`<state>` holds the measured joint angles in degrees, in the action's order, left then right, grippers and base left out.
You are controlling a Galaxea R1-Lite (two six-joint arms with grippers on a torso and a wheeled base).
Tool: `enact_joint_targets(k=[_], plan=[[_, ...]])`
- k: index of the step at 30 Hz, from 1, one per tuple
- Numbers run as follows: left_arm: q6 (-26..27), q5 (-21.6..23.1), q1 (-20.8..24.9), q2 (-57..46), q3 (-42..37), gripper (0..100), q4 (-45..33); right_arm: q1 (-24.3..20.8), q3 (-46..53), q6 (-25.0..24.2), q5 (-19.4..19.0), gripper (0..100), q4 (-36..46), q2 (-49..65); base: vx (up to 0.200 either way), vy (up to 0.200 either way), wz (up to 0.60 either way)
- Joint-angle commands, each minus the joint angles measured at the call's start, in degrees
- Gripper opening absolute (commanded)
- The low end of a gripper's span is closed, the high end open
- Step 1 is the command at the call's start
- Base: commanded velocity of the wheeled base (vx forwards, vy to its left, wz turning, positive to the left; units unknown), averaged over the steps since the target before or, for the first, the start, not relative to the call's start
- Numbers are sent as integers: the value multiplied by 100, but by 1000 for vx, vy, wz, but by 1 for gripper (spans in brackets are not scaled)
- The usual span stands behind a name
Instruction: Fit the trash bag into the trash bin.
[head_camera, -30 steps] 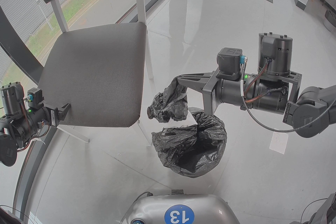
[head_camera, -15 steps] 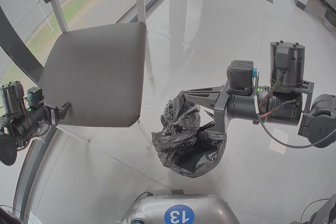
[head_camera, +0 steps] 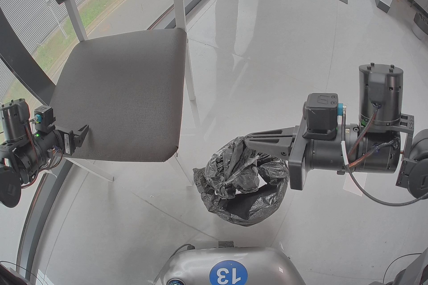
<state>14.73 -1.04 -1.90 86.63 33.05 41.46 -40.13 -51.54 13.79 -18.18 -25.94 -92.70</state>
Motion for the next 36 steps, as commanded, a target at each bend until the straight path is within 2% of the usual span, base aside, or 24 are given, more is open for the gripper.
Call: enact_joint_targets(k=[1, 19, 20, 36], plan=[[22, -2, -3, 3, 17, 100, 2, -47, 188, 1, -2, 0, 10, 226, 0, 0, 0], [22, -11, -12, -58, 61, 100, 2, -206, 549, 1, -2, 0, 10, 516, 0, 0, 0], [22, -2, -12, -67, 61, 100, 2, -214, 549, 1, -2, 100, 19, 525, 0, 0, 0], [13, -2, -12, -111, 17, 100, 2, -206, 540, -8, -2, 100, 28, 612, 0, 0, 0]])
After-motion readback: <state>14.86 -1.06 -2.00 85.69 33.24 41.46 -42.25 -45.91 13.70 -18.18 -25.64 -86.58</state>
